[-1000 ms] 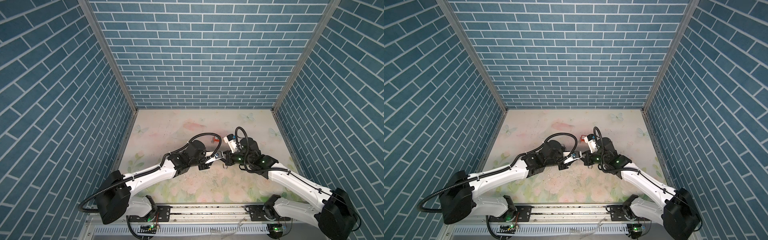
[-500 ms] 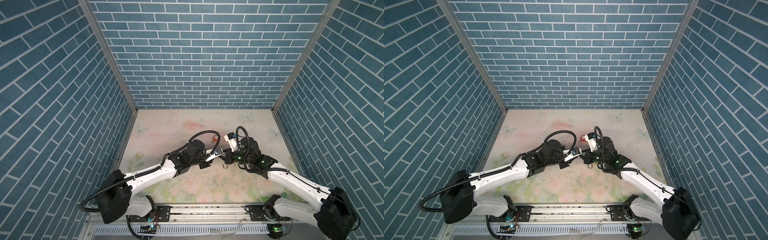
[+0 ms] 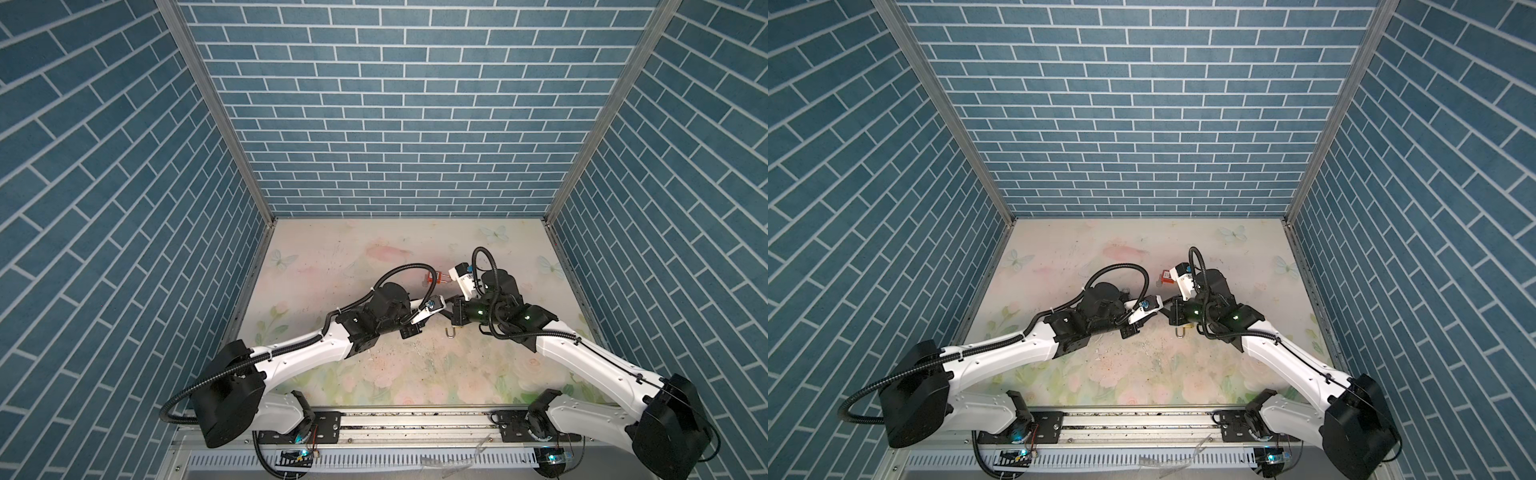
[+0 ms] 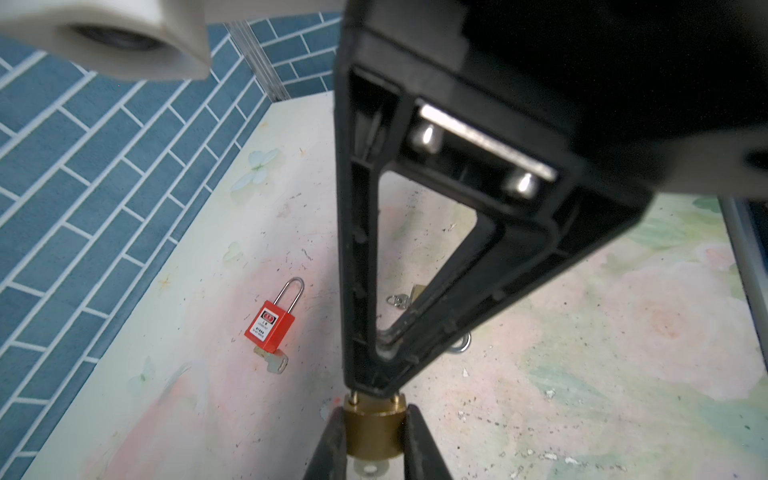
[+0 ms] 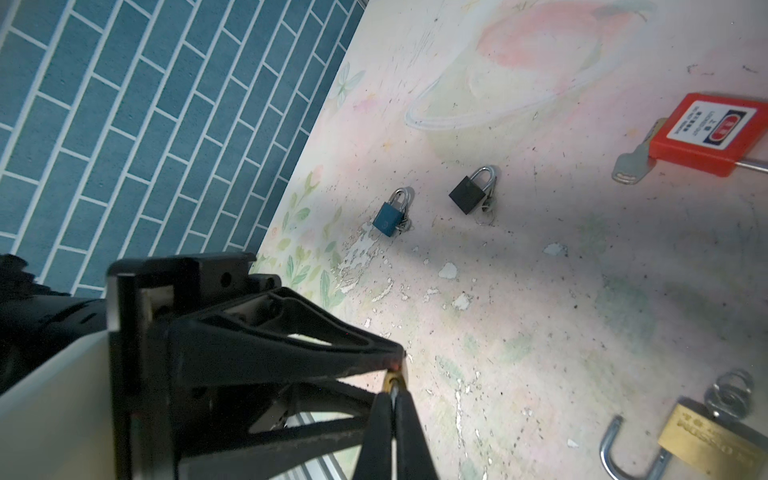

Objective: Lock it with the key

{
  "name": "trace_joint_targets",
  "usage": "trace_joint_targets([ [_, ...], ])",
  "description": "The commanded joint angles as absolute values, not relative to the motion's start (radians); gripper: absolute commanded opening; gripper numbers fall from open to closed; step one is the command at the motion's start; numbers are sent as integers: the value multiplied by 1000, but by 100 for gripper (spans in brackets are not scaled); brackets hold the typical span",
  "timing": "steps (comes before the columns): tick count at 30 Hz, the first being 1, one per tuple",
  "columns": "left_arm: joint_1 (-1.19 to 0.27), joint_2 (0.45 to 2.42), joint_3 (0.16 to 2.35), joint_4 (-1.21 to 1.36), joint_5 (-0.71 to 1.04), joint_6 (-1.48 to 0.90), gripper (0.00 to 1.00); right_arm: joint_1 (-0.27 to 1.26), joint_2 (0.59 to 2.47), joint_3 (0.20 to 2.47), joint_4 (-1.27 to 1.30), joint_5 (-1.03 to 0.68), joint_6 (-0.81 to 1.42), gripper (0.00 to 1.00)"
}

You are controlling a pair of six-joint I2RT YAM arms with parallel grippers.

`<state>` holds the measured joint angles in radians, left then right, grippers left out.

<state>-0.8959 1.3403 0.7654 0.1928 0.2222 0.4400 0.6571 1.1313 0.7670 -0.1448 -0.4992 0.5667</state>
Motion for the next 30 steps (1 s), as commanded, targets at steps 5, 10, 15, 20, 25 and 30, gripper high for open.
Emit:
trace_joint_targets([
  [5,-917,1277,622,427,298,379,0,598,1082,892,-353,-513,483,2],
  [10,-916,1251,556,455,285,333,0,560,1065,966,-415,-486,451,16],
  [15,-917,1244,554,462,282,321,0,550,1047,1005,-424,-482,441,23],
  [20,-916,1244,561,489,258,278,0,549,1033,1004,-421,-484,443,26],
  [25,-919,1226,581,602,100,4,0,549,961,902,-353,-433,452,29],
  [30,-919,1209,609,673,-122,-448,0,572,822,694,-147,-367,472,32],
])
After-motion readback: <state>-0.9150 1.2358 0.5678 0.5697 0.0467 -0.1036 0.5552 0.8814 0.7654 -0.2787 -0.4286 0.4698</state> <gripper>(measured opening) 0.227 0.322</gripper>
